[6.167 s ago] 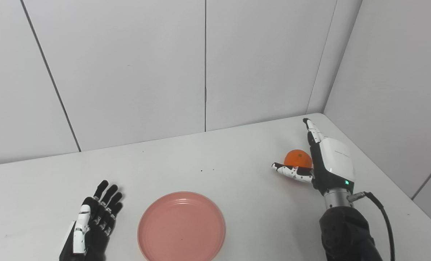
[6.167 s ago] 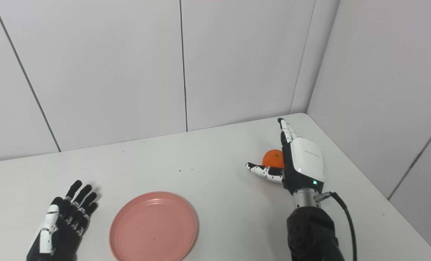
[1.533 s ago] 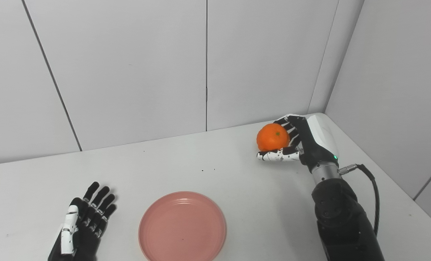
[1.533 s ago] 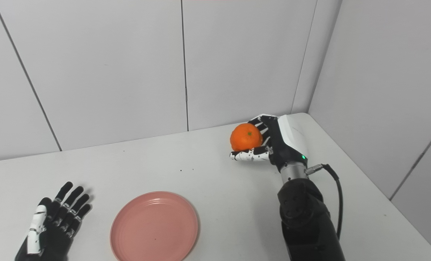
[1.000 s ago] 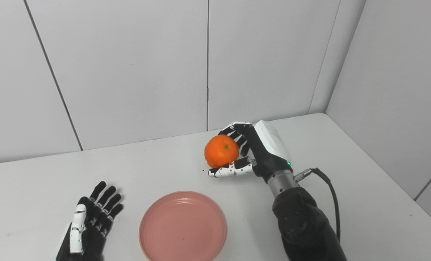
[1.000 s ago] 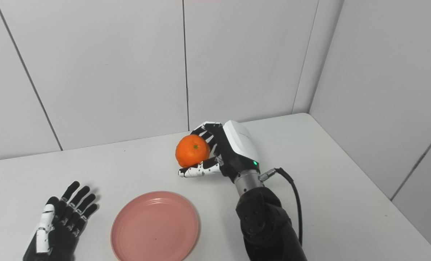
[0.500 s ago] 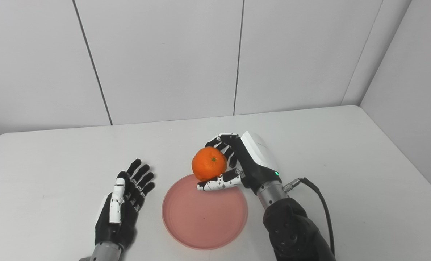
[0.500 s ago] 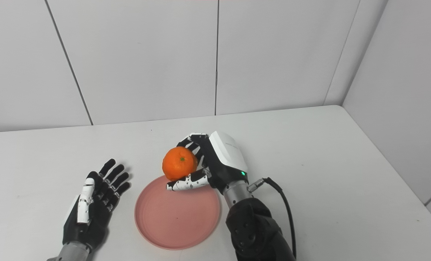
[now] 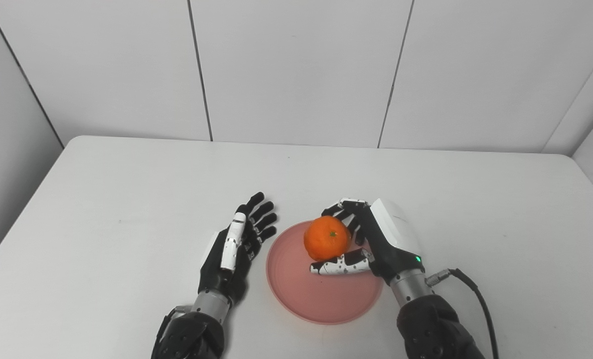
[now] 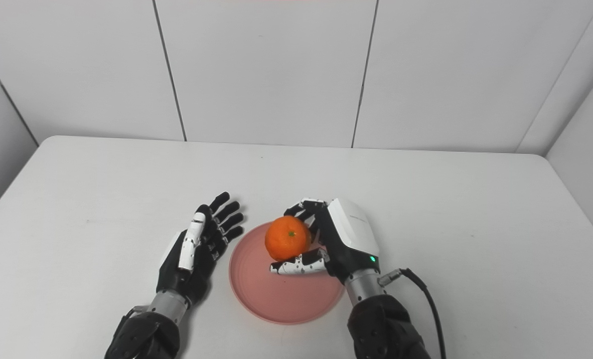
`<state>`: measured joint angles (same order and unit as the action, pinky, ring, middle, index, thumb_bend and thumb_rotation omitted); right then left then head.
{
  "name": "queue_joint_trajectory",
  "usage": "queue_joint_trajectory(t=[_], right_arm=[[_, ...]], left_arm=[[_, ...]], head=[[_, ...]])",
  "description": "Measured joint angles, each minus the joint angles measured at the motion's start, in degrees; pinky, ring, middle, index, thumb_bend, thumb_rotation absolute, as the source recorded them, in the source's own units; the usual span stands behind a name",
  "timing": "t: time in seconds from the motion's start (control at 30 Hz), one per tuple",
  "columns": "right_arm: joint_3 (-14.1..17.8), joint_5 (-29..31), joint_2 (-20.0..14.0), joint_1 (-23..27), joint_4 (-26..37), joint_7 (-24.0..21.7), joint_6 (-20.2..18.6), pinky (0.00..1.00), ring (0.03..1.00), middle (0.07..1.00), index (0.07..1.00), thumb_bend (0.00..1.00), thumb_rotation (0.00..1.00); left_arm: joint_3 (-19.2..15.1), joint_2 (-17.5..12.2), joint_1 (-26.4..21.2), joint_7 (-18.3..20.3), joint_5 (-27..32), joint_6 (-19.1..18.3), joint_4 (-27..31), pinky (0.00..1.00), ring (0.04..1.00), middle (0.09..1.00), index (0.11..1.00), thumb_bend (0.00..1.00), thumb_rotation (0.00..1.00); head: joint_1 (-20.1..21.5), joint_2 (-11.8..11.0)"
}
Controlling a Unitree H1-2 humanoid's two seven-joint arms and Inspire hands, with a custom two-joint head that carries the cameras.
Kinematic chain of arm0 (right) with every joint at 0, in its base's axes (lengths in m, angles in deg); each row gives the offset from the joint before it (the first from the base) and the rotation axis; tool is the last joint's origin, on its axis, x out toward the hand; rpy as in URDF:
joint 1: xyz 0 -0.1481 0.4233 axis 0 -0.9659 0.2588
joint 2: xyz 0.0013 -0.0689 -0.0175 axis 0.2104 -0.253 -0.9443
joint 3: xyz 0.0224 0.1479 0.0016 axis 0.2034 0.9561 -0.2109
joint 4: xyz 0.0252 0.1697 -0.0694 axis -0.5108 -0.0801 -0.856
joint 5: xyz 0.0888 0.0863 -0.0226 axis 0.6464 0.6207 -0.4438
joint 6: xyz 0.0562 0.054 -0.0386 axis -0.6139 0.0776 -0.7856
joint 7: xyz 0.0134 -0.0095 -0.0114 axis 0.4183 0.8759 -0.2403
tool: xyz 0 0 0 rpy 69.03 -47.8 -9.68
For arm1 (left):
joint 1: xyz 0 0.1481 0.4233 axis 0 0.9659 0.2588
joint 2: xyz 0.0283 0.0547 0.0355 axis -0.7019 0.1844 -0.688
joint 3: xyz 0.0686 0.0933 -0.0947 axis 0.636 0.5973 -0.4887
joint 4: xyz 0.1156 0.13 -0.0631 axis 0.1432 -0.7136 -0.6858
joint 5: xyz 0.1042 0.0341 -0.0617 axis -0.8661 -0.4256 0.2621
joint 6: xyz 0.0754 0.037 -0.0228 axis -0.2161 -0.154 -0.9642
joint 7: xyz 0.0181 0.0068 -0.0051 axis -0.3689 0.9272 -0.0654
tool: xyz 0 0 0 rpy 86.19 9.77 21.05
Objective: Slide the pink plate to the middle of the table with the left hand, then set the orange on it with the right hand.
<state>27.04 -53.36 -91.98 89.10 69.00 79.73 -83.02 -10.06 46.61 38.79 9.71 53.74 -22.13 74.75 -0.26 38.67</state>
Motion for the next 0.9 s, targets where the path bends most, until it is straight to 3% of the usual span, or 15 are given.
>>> queue_joint_trajectory(t=[0.27,0.57,0.9], right_arm=[[-0.52,0.08,-1.05,-0.50,-4.09,0.62,1.44,0.29,0.371,0.463,0.486,0.51,0.13],[-2.61,-1.79,-1.06,0.31,-6.60,2.88,3.19,0.21,0.291,0.395,0.486,0.51,0.13],[-4.98,-4.38,-1.13,0.97,-6.99,3.94,3.28,0.23,0.322,0.420,0.487,0.52,0.13]], left_arm=[[0.06,0.84,-0.01,-0.98,-0.70,0.00,0.00,0.87,0.880,0.892,0.883,0.41,1.00],[-0.08,1.09,-0.01,-1.20,-0.70,-0.01,-0.02,0.87,0.878,0.892,0.883,0.41,1.00],[-0.26,1.16,-0.03,-1.20,-0.70,0.00,-0.08,0.86,0.872,0.883,0.878,0.41,1.00]], head=[[-0.88,0.62],[-0.70,1.23],[0.17,1.32]])
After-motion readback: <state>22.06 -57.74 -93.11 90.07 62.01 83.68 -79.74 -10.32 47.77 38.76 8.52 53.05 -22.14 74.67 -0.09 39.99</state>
